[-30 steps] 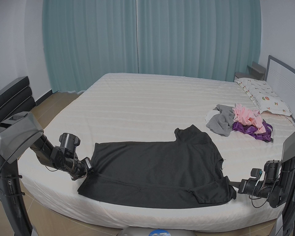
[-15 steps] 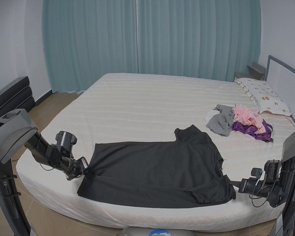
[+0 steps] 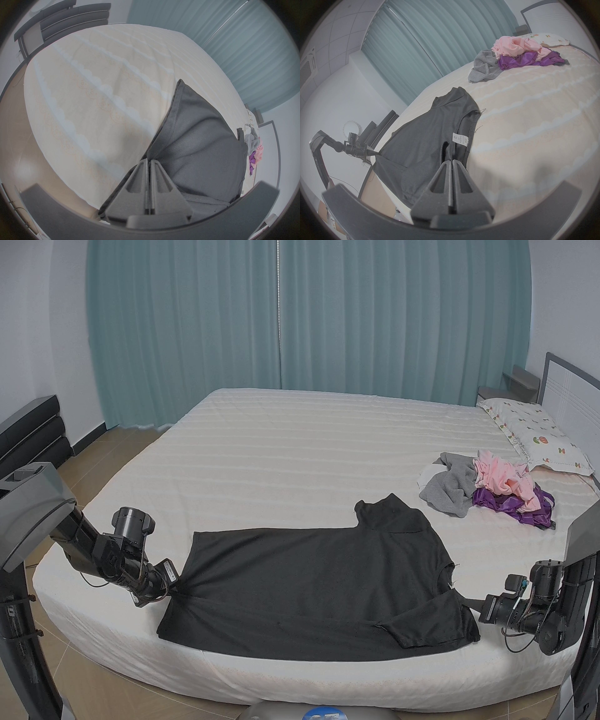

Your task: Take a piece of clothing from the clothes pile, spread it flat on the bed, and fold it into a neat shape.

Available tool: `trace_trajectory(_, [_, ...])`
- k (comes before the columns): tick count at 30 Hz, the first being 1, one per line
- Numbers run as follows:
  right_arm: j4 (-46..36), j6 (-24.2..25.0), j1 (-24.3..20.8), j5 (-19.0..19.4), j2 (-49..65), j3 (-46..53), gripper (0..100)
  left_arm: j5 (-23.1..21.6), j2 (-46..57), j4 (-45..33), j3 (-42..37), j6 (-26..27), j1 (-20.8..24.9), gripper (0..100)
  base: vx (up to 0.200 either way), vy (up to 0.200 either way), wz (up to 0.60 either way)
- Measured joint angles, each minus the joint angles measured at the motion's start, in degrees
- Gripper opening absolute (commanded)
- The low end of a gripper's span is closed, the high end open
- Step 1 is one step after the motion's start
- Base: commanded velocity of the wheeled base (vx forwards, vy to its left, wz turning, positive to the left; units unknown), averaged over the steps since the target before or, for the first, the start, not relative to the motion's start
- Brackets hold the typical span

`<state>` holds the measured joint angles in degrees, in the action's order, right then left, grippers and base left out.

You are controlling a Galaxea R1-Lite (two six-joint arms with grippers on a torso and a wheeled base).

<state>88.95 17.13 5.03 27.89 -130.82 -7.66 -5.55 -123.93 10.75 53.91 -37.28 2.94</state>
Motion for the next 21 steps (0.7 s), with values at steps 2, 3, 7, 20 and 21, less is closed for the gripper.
trace_trajectory(2, [0.0,0.3,0.0,0.1,0.0,-0.1,0,0.0,0.0,0.0,0.0,0.0,-0.3,0,0.0,0.0,0.0])
trace_trajectory(3, [0.0,0.5,0.1,0.1,0.0,0.1,0,0.0,0.0,0.0,-0.1,-0.1,-0.5,0,0.0,0.0,0.0])
trace_trajectory(7, [0.0,0.7,1.0,0.5,0.7,0.8,0,0.0,0.2,0.0,-0.4,-0.1,-1.1,0,0.0,0.0,0.0])
trace_trajectory(20, [0.0,2.0,2.0,0.5,1.5,0.5,0,-0.1,0.4,0.2,-1.4,-0.2,-1.2,0,0.0,0.0,0.0])
trace_trajectory(21, [0.0,2.0,2.0,0.5,1.5,0.3,0,-0.1,0.4,0.2,-1.3,-0.2,-1.2,0,0.0,0.0,0.0])
